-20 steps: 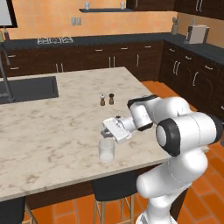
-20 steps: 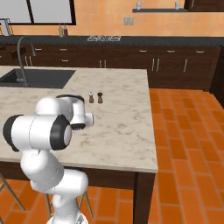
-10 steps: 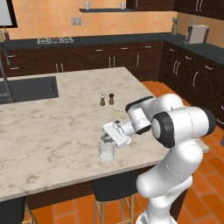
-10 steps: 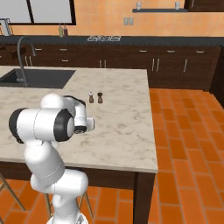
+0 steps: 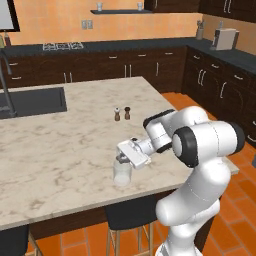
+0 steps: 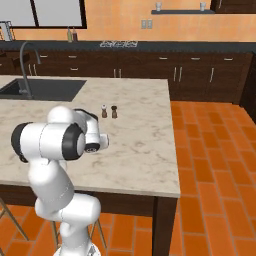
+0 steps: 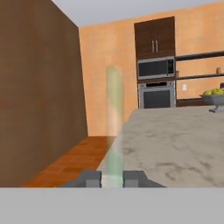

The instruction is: Take a straw from the drawer in front and place it inside the glass cup on the dining counter.

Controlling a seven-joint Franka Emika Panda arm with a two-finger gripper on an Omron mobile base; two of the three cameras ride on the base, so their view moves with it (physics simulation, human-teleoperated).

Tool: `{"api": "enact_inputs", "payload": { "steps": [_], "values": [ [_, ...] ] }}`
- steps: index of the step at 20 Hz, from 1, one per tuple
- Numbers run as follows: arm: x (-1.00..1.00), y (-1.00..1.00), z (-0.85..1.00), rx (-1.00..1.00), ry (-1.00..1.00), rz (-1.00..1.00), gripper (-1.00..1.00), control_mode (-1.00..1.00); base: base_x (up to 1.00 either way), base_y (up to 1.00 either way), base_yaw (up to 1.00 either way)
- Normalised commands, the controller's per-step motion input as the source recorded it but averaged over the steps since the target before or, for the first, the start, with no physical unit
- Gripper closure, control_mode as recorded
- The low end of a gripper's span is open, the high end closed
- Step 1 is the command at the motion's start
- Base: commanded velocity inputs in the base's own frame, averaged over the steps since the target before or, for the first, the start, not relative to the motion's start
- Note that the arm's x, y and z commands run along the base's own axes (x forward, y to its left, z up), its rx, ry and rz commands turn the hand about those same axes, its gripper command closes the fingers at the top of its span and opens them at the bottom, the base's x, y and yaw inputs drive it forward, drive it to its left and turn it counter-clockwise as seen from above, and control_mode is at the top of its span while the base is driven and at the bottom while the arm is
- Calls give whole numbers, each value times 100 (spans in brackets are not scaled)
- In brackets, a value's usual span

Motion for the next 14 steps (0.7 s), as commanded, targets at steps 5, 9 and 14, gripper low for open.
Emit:
{"api": "enact_inputs", "payload": {
  "steps": [5,9,14],
  "values": [
    [-33,0,-9,-1,0,1,-100,-100,0,0,0],
    [0,0,3,0,-8,0,-100,-100,0,0,0],
    [0,-1,28,0,-14,0,-100,-100,0,0,0]
  ]
}}
